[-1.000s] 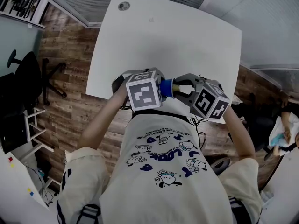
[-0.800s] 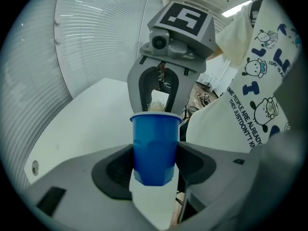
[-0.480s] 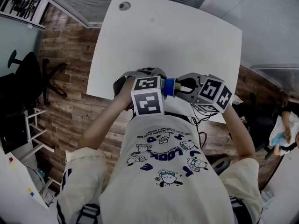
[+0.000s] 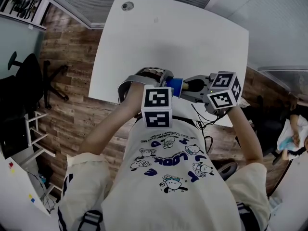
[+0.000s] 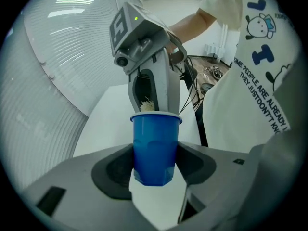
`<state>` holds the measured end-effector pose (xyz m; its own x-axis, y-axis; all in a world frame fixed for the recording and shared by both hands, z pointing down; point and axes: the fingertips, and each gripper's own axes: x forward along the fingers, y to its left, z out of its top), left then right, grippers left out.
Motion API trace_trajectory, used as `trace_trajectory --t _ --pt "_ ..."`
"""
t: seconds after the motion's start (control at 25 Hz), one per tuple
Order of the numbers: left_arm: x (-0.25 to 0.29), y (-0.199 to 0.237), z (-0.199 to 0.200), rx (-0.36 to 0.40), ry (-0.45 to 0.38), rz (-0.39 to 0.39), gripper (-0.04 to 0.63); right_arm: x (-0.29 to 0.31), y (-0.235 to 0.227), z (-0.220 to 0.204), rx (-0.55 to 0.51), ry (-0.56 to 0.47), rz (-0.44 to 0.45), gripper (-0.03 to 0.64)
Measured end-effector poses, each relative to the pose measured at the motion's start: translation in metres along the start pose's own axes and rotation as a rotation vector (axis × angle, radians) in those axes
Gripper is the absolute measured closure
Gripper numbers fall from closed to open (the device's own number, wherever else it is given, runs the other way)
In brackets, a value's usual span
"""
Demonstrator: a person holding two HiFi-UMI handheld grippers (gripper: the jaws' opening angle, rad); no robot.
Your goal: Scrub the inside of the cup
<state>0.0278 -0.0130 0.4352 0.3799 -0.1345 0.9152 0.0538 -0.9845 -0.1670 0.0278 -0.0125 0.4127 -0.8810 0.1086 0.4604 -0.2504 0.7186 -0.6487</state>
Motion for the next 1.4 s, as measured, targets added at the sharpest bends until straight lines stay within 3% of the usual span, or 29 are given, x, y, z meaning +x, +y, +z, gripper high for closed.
trace_trajectory --t 0.16,0.56,1.12,1.4 --pt "0.002 0.005 0.002 0.087 0.045 0.081 0.302 -0.004 -0.004 0.001 0.065 -0.043 0.019 0.515" --pt "0.000 0.020 0.006 0.211 0.106 0.237 0.299 -0.012 -0.010 0.007 0.222 -0.147 0.057 0.517" --pt "-0.002 0.033 0.014 0.271 0.093 0.418 0.298 -0.017 -0.016 0.013 0.326 -0.224 0.087 0.518" --pt "-0.001 0.032 0.016 0.281 0.077 0.417 0.298 -0.017 -0.016 0.013 0.431 -0.250 0.138 0.518"
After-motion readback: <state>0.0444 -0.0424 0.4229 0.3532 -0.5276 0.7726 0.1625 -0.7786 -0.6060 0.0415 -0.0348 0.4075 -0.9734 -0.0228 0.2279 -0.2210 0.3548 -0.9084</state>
